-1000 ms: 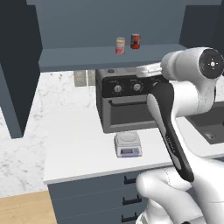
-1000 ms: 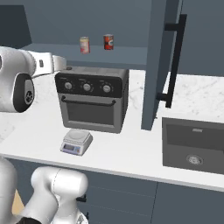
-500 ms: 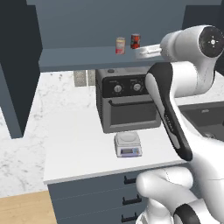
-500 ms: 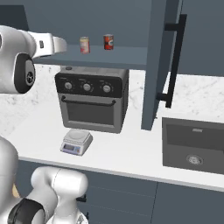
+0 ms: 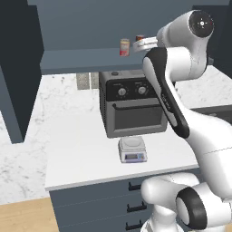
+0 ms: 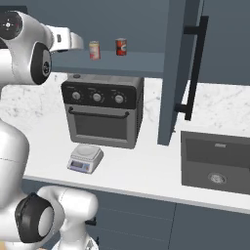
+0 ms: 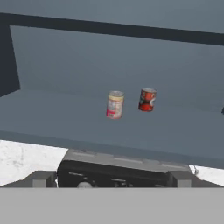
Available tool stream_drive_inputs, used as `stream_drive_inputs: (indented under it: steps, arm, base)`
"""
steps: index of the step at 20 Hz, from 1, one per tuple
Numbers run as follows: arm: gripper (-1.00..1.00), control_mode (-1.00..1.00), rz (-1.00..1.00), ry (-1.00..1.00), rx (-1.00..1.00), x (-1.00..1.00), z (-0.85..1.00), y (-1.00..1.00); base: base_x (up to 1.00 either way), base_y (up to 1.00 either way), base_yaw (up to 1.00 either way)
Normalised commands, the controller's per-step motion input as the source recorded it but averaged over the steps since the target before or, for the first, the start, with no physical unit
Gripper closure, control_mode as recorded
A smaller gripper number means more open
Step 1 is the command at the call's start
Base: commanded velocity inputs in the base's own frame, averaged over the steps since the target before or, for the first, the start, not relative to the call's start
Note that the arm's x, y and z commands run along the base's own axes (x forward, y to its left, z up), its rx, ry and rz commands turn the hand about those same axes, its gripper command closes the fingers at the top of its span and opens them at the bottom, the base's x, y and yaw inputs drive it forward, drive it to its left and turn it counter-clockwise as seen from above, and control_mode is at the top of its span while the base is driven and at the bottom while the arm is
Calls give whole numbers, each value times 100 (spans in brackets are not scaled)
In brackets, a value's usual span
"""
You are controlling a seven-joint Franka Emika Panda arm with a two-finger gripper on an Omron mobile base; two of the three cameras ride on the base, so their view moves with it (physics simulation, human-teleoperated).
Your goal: Pick the canned food and place it on the digital scale for weighing, and close the cabinet.
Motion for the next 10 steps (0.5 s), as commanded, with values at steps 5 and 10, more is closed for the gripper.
stream_drive_inputs:
  steps: [5,10]
  arm:
    - [-100,-100,0,4,0,48,-14,7]
    - [-100,-100,0,0,0,39,-21,8]
  base:
    - [0,0,0]
    - [0,0,0]
